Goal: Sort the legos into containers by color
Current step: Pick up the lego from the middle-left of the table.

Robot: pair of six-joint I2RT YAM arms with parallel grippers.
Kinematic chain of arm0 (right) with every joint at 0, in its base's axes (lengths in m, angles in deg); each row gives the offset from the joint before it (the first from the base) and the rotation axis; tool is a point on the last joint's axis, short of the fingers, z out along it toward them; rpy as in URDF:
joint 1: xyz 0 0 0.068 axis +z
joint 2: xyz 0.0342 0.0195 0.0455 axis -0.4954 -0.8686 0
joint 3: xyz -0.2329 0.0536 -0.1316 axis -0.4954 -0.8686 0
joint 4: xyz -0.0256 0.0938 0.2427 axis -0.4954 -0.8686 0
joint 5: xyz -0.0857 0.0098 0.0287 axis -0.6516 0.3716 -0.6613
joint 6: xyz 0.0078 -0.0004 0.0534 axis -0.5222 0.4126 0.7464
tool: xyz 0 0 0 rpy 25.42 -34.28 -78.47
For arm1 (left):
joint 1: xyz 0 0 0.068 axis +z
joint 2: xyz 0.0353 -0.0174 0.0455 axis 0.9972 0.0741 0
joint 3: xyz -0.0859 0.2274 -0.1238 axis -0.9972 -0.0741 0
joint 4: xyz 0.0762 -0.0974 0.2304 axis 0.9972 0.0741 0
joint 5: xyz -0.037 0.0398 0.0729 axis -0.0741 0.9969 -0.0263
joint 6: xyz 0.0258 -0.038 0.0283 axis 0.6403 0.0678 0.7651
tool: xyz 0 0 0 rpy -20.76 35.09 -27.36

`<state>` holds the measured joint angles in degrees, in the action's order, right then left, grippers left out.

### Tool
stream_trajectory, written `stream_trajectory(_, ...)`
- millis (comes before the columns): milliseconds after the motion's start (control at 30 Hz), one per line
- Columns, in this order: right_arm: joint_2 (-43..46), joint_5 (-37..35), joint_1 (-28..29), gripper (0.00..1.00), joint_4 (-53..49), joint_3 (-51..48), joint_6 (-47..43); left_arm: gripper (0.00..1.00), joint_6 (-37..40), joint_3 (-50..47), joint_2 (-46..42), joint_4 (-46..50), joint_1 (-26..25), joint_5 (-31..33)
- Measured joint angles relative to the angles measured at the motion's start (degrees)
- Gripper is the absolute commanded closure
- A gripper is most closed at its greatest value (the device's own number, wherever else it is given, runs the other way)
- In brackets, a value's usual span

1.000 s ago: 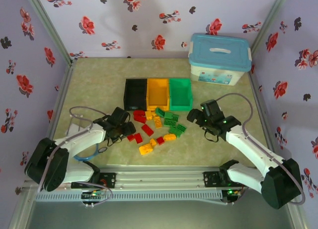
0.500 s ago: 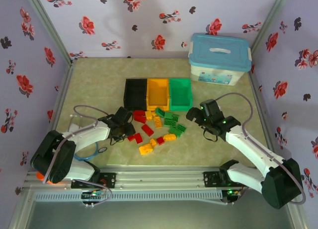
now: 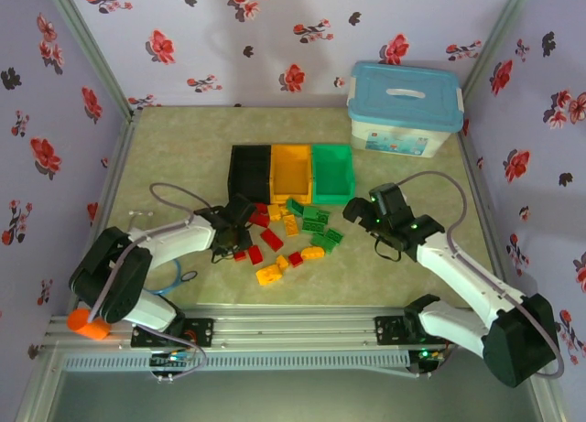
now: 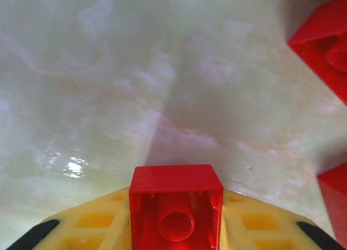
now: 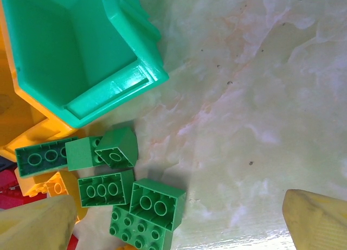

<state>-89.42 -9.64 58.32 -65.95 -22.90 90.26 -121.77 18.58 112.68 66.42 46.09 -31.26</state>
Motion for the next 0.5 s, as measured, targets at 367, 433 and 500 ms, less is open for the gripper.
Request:
stream_trajectory(367,4.61,0.07,0.00,0.05,0.42,-3.52,-0.15,0.78,5.03,10.62,0.63,2.93,0.26,1.31)
stream_trajectory(433,5.40,0.07,0.00,0.05,0.39,-3.76,-0.15,0.78,6.10,12.61,0.63,3.56,0.90,1.44)
stream_trajectory(500,6.12,0.09,0.00,0.05,0.44,-3.82,-0.15,0.78,7.43,15.08,0.76,4.81,2.03,1.66)
